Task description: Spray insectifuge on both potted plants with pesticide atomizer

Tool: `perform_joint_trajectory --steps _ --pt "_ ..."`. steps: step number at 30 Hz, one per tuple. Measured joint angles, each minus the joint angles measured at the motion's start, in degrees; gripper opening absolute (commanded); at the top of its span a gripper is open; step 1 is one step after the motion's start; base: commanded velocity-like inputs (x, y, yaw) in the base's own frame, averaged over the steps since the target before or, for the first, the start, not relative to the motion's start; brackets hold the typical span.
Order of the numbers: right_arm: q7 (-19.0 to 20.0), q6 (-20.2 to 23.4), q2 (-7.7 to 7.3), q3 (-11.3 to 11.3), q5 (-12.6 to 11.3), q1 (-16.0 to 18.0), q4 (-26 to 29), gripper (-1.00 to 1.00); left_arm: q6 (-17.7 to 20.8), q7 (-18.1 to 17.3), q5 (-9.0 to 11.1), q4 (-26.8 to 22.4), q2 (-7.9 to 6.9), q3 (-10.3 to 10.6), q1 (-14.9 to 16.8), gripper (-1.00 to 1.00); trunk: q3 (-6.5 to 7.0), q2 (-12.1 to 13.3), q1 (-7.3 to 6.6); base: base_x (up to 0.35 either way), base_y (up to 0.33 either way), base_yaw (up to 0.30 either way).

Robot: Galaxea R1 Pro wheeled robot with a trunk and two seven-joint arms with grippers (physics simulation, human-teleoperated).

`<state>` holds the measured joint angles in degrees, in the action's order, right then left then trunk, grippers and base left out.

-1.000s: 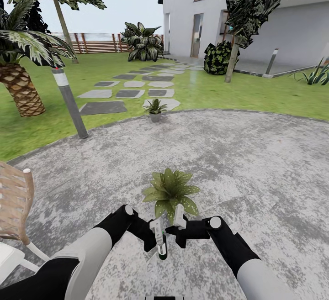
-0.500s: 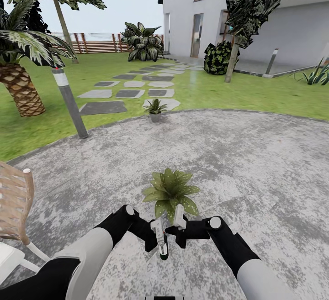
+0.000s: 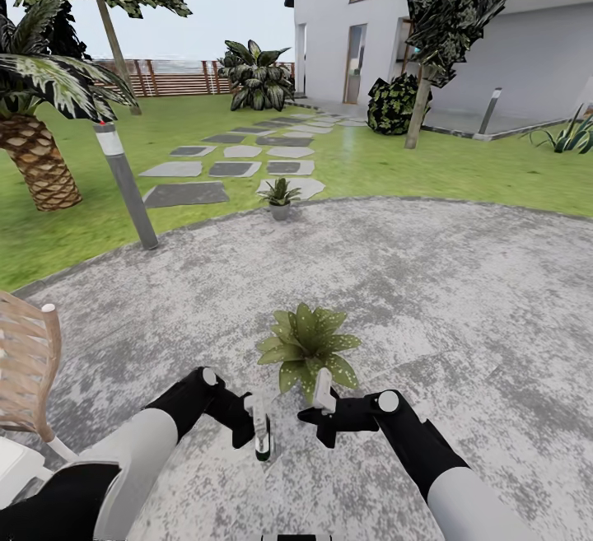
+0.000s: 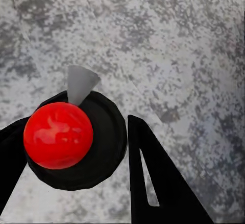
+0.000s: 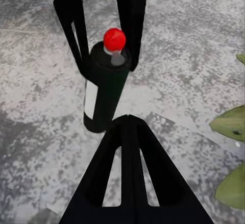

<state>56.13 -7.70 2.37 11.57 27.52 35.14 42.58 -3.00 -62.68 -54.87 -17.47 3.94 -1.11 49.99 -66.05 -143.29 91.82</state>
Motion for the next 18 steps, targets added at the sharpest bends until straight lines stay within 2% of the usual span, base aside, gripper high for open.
perform_joint_trajectory --steps 1,3,4,8,10,11,12,13,14,15,17,18 --pt "0.0 0.0 0.00 0.0 0.0 0.0 0.0 -1.00 0.0 0.0 0.0 0.0 -0.51 0.0 0.0 -1.00 0.00 0.0 0.00 0.000 0.000 0.000" --pt "0.0 0.0 -0.09 0.0 0.0 0.0 0.0 -1.00 0.1 0.0 -0.1 -0.1 -2.44 0.1 0.0 -1.00 0.00 0.0 0.00 0.000 0.000 0.000" --pt "0.0 0.0 -0.29 0.0 0.1 0.0 0.0 1.00 0.1 0.0 -0.2 -0.1 -3.84 0.1 0.0 -1.00 0.00 0.0 0.00 0.000 0.000 0.000" --pt "-0.2 -0.1 -1.26 -0.1 0.1 0.0 -2.4 1.00 0.0 0.1 -0.2 0.1 -8.39 0.1 -0.1 -1.00 0.00 0.0 0.00 0.000 0.000 0.000" --pt "-0.7 -0.1 -2.20 -0.2 0.1 0.0 -4.2 1.00 0.2 0.3 0.0 0.3 -9.20 -0.1 -0.1 -1.00 0.00 0.0 0.00 0.000 0.000 0.000" --pt "-9.5 -0.3 -4.98 -0.6 -0.2 -0.2 -9.8 1.00 0.4 2.1 0.6 0.6 -9.45 -0.6 -0.4 -1.00 -0.01 0.0 0.01 0.000 0.000 0.000" --pt "-12.8 -0.4 -6.22 -0.6 -0.4 -0.2 -12.5 1.00 0.4 3.4 0.8 0.5 -9.44 -0.7 -0.8 -1.00 -0.01 0.0 0.00 0.000 0.000 0.000" --pt "-17.9 -0.8 -6.70 -0.6 -0.5 -0.3 -16.8 1.00 0.5 6.0 1.5 0.5 -9.28 -0.8 -1.4 -1.00 -0.01 0.0 0.01 0.000 0.000 0.000" --pt "-25.9 -2.7 -7.01 -0.5 -0.9 -0.3 -22.4 1.00 0.5 9.3 3.5 0.8 -9.05 -0.9 -1.9 -1.00 -0.01 0.0 0.01 0.000 0.000 0.000" --pt "-29.7 -4.4 -7.08 -0.5 -1.5 -0.3 -25.0 1.00 0.5 10.6 4.6 1.1 -8.95 -0.9 -2.1 -1.00 0.00 0.0 0.00 0.000 0.000 0.000" --pt "-40.7 -11.9 -7.15 -0.8 -6.2 -0.7 -31.2 1.00 0.4 13.7 9.7 2.1 -8.77 -0.9 -3.3 -1.00 -0.01 0.0 0.00 0.000 0.000 0.000" --pt "-44.5 -14.6 -7.15 -1.0 -10.1 -1.0 -33.7 1.00 0.3 15.5 12.5 2.4 -8.75 -0.9 -3.8 -1.00 -0.01 0.0 0.00 0.000 0.000 0.000"
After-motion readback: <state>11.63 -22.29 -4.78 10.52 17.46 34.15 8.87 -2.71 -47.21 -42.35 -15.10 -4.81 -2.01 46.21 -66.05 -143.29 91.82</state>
